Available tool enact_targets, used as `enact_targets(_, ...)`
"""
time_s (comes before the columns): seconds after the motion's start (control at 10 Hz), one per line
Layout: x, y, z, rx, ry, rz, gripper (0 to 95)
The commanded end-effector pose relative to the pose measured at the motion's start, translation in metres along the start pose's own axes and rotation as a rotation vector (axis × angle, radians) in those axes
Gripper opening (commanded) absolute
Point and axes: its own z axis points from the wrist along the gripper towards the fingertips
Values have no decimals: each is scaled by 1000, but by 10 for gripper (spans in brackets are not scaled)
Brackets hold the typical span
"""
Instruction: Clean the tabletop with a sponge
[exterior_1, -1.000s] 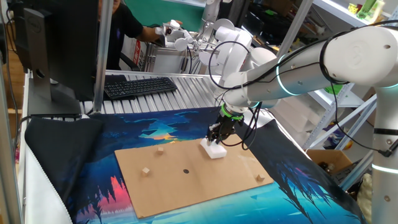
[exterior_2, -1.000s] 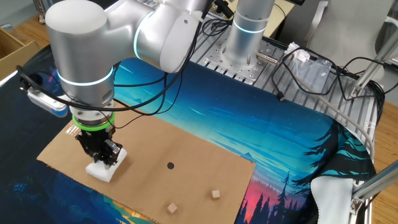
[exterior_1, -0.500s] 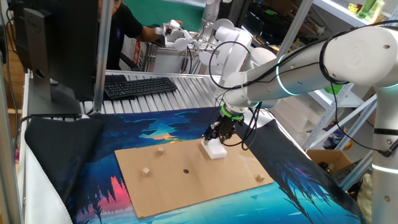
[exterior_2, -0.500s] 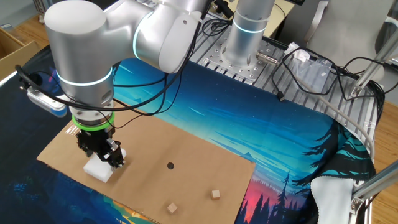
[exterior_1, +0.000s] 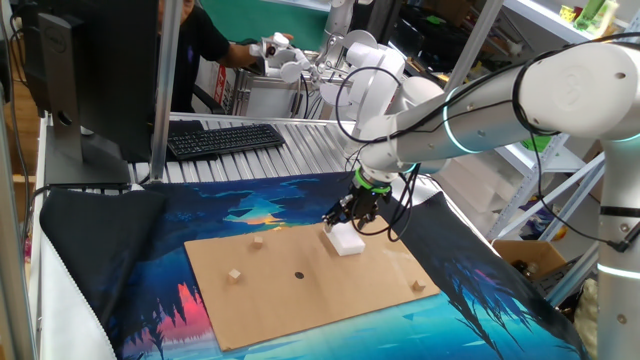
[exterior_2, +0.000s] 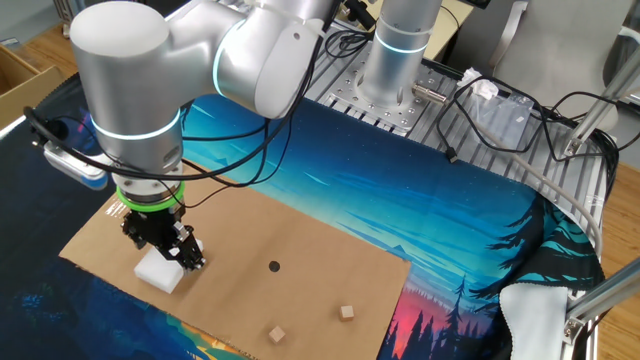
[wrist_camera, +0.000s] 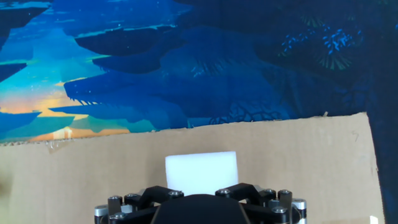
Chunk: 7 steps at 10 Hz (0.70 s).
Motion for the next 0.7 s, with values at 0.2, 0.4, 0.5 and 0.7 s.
enact_targets(0.2,2,1,0,1,5,-4,950)
enact_targets(0.4,5,3,3,1,6,2,950)
enact_targets(0.5,5,2,2,1,8,2,950)
enact_targets(0.7,5,2,2,1,10,-2,950)
